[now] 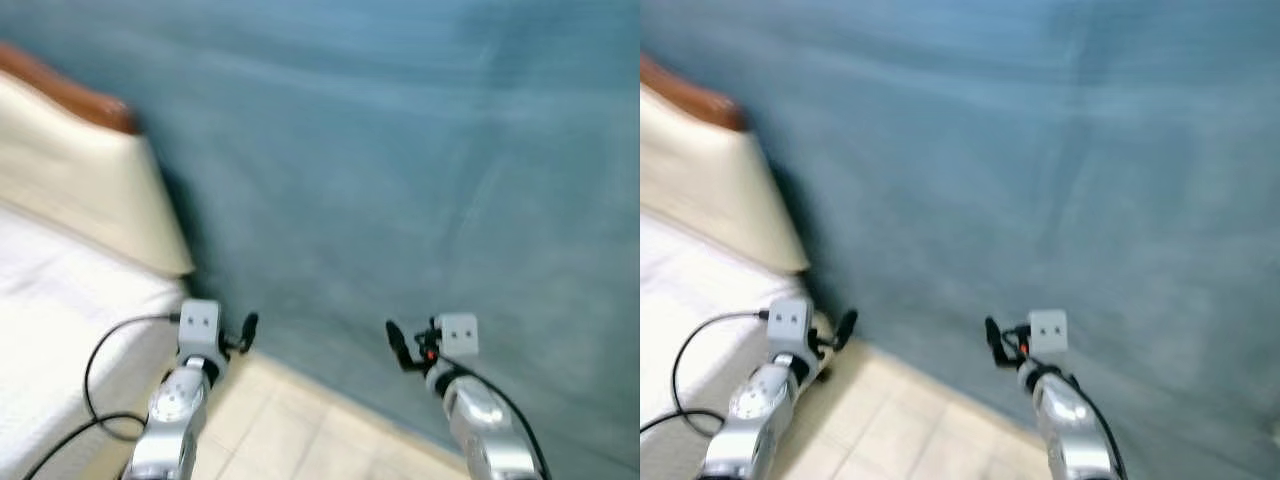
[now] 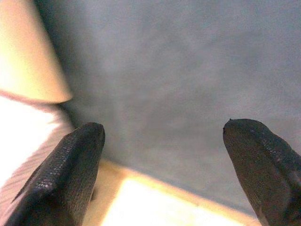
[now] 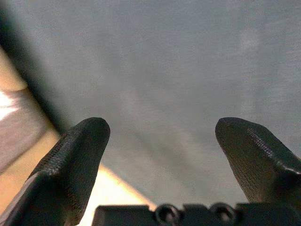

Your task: Clean up the room

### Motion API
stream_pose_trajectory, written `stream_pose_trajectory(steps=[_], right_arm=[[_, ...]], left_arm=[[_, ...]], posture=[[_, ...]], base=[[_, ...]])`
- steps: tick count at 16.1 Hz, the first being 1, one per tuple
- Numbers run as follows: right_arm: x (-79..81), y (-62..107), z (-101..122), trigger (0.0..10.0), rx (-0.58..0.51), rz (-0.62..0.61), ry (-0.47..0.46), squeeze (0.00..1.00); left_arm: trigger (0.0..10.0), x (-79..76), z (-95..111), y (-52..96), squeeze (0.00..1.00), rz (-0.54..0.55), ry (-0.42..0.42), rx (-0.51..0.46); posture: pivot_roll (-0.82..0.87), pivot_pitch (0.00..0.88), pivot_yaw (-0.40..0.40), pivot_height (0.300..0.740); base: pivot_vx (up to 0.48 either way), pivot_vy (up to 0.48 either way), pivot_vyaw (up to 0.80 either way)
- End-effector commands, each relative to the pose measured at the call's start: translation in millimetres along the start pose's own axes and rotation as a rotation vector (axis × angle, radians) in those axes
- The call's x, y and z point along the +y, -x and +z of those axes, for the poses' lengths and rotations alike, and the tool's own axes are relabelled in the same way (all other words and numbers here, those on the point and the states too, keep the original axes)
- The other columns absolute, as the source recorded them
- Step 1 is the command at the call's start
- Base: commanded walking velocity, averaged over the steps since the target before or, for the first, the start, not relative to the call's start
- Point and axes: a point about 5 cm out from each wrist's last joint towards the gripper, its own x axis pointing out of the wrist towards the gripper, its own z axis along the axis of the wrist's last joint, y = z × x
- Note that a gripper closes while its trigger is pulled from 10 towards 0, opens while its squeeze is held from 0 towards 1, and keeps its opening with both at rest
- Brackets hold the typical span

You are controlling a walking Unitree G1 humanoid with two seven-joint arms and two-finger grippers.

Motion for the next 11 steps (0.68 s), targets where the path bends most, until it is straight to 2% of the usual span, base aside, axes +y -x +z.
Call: stream_pose_trajectory(steps=[1,2,5,8,10,11], right_arm=[[-1.0,-2.5,3.3,10.0,-0.015,-0.005,-0.013,0.0],[0.4,-3.7,4.3,10.0,-0.022,0.008,-0.028,0.0],[-1.4,-3.7,4.3,10.0,-0.028,0.021,-0.034,0.0],[-4.4,-5.5,5.8,10.0,-0.032,0.02,-0.04,0.0],[-4.4,-8.3,8.9,10.0,-0.035,0.043,-0.035,0.0],[-4.2,-9.2,9.6,10.0,-0.038,0.048,-0.032,0.0]], left_arm=[[10.0,-0.5,4.3,-2.8,0.41,0.003,-0.051,-0.008],[10.0,4.1,2.7,-4.4,0.0,0.044,-0.099,0.001],[10.0,0.0,0.3,-3.7,0.0,0.037,-0.021,-0.002],[10.0,-3.9,-0.3,-3.3,0.0,0.037,-0.045,-0.006],[10.0,-4.6,0.9,-3.7,0.0,0.047,-0.054,-0.019],[10.0,-4.0,2.3,-4.4,0.0,0.068,-0.034,-0.03]], posture=[[0.0,0.0,0.023,0.74],[-0.01,0.0,0.028,0.74],[-0.01,0.0,0.027,0.74],[-0.01,0.0,0.027,0.74],[-0.01,0.0,0.021,0.74],[0.0,0.0,0.016,0.74]], base=[[0.0,0.0,0.73],[0.0,0.0,0.71],[0.0,0.0,0.7],[0.0,0.0,0.7],[0.0,-0.48,0.68],[0.0,-0.48,0.63]])
